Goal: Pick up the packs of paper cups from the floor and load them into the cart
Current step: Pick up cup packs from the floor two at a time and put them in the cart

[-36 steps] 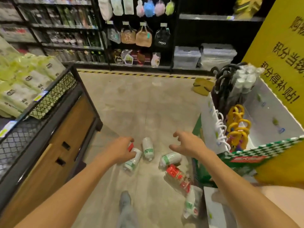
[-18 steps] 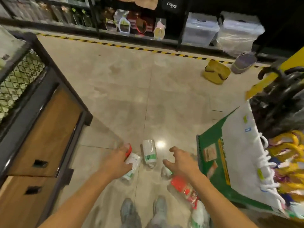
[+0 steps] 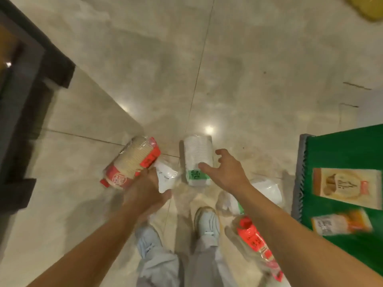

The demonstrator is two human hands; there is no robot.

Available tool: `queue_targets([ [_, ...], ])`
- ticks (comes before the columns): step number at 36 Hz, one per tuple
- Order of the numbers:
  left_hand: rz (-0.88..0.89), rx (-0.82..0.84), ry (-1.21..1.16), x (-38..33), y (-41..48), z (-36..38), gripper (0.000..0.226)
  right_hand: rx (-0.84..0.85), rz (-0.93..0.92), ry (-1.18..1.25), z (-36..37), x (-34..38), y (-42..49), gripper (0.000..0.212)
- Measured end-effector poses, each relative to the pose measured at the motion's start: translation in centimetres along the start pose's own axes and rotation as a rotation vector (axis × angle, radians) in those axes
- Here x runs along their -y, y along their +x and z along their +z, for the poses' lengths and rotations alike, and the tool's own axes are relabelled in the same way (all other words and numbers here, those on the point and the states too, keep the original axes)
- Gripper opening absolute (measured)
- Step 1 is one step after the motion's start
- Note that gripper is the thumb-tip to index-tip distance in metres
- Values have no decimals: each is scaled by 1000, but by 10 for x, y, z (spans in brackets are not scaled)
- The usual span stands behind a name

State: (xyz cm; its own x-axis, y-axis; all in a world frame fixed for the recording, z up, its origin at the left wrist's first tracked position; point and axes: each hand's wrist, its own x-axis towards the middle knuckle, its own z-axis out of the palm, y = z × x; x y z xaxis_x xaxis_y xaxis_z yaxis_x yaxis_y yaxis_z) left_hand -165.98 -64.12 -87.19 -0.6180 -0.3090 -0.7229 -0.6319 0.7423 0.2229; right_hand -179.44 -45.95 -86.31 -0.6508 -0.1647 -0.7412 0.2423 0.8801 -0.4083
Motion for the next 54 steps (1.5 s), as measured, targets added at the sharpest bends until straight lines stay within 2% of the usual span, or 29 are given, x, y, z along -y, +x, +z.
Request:
queue_targets([
  [4, -39, -60, 17, 24, 69, 82, 104, -56, 23, 49, 59, -27, 91, 97],
  [7, -59, -88, 97, 37, 97, 132, 129, -95, -29, 64, 94, -43, 140, 113],
  [9, -71, -161, 127, 44, 108, 152, 140, -143, -59, 109, 111, -54, 159, 123],
  [12, -87, -273, 120, 49, 125, 161, 138, -227, -74, 140, 124, -65, 172, 130],
  [15, -85, -290, 81, 52, 131, 153, 132, -231, -89, 131, 121, -71, 171, 127],
  [19, -72, -281, -162, 56, 113, 127, 130, -230, -119, 115, 100, -67, 148, 123],
  [26, -102, -305, -597, 45, 25, 27, 130, -278, -242, 111, 30, -8, 47, 124],
  [33, -80, -405, -952, 39, -128, -144, 125, -270, -466, 118, -64, 126, -101, 125],
  [39, 66, -652, -965, 38, -284, -299, 112, -244, -726, 106, -138, 273, -254, 125],
  [44, 85, -811, -984, 48, -405, -400, 125, -256, -964, 104, -175, 371, -369, 127],
  [49, 10, -1042, -966, 66, -510, -456, 132, -182, -1214, 106, -188, 440, -454, 126],
  [54, -131, -1263, -980, 89, -599, -465, 129, -46, -1440, 98, -174, 496, -512, 126],
])
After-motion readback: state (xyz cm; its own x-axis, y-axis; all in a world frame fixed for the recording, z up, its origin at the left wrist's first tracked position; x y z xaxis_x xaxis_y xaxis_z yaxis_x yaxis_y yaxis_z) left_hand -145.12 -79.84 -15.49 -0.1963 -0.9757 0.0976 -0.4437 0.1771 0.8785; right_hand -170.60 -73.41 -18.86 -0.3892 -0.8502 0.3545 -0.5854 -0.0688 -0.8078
